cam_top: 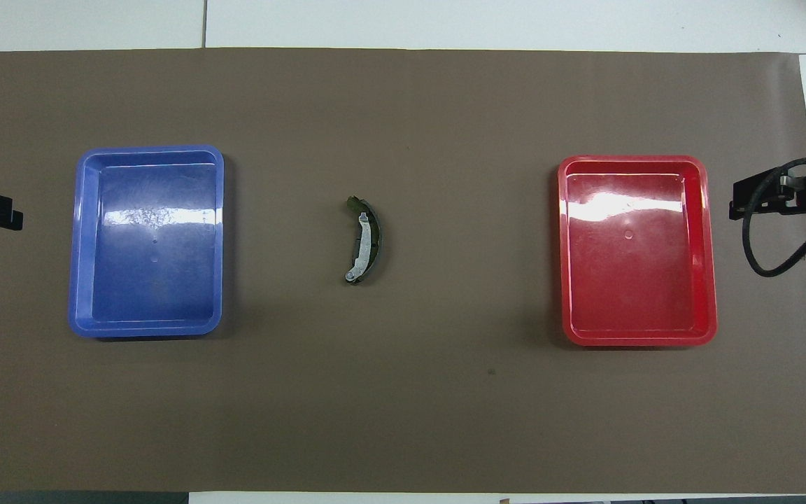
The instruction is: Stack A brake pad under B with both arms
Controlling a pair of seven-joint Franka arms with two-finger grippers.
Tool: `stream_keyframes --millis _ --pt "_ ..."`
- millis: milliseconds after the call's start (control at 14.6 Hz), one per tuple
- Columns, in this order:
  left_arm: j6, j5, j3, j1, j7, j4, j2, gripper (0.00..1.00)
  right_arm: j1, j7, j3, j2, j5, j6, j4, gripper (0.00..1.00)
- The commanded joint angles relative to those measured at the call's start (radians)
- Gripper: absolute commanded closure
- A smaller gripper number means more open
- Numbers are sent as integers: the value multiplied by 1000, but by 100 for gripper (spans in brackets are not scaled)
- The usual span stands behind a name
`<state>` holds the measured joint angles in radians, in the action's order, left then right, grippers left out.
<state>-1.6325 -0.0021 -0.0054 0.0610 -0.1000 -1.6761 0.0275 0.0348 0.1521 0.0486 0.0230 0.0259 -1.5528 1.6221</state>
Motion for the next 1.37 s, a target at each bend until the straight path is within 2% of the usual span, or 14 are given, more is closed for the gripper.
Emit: stream_keyframes --millis 0,206,549,686,1304 --pt "-7 7 -2 5 11 -30 28 0 -15 -26 -13 5 -14 20 -13 0" --pt "-7 7 -2 5 9 -30 28 0 -10 -28 -16 -20 -11 83 -79 0" --pt "-9 7 -2 5 9 -30 28 0 -6 -54 -19 -40 5 121 -143 0" --pt "-7 7 -2 5 9 -30 28 0 -9 -121 -19 -41 20 109 -140 0" --pt "-9 7 -2 5 11 -30 28 0 -9 -123 -19 -37 6 94 -126 0"
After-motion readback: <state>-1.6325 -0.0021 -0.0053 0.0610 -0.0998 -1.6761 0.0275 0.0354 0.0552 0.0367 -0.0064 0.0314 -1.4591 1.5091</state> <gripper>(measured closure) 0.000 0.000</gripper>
